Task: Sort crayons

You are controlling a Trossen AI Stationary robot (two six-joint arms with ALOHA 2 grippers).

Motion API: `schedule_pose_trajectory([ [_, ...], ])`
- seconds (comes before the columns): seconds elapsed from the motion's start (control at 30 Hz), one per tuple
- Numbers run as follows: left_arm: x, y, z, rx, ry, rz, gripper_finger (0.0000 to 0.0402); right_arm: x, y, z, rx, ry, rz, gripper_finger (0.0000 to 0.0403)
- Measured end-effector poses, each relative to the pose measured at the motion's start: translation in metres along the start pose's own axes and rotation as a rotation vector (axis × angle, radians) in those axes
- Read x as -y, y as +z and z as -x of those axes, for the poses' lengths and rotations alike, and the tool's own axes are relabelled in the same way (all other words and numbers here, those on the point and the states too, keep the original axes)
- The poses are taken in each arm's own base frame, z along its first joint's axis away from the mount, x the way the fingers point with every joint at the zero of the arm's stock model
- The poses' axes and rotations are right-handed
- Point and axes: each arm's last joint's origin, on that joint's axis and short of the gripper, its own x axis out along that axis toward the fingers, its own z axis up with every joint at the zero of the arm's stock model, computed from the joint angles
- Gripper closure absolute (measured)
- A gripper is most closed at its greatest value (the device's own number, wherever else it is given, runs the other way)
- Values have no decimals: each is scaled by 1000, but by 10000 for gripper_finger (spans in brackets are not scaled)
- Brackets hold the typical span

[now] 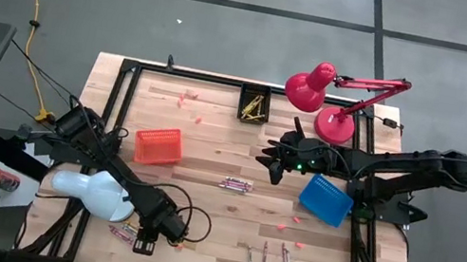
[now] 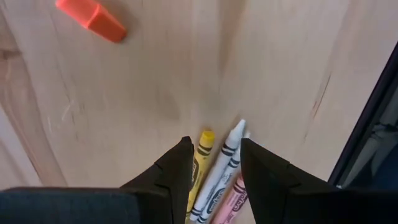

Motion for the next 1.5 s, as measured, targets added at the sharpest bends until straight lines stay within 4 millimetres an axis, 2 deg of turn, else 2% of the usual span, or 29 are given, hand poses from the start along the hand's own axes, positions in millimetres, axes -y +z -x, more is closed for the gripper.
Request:
schedule_pose_trajectory([
  [0.17,3,-3,-3,21,30,-7,282,0,0,0,0,0,0,221],
  [0.37,-3,-10,-13,-11,57,29,282,0,0,0,0,0,0,221],
  [0.67,-4,-10,-14,-1,70,22,282,0,0,0,0,0,0,221],
  [0.97,-11,-15,-22,-3,73,91,285,0,0,0,0,-1,0,221],
  [1.1,-11,-15,-23,-1,76,96,311,0,0,0,0,-1,0,221],
  [1.3,-12,-15,-23,1,86,124,389,0,0,0,0,-1,7,221],
  [1.5,-15,-12,-21,3,68,157,396,0,0,0,0,-1,8,221],
])
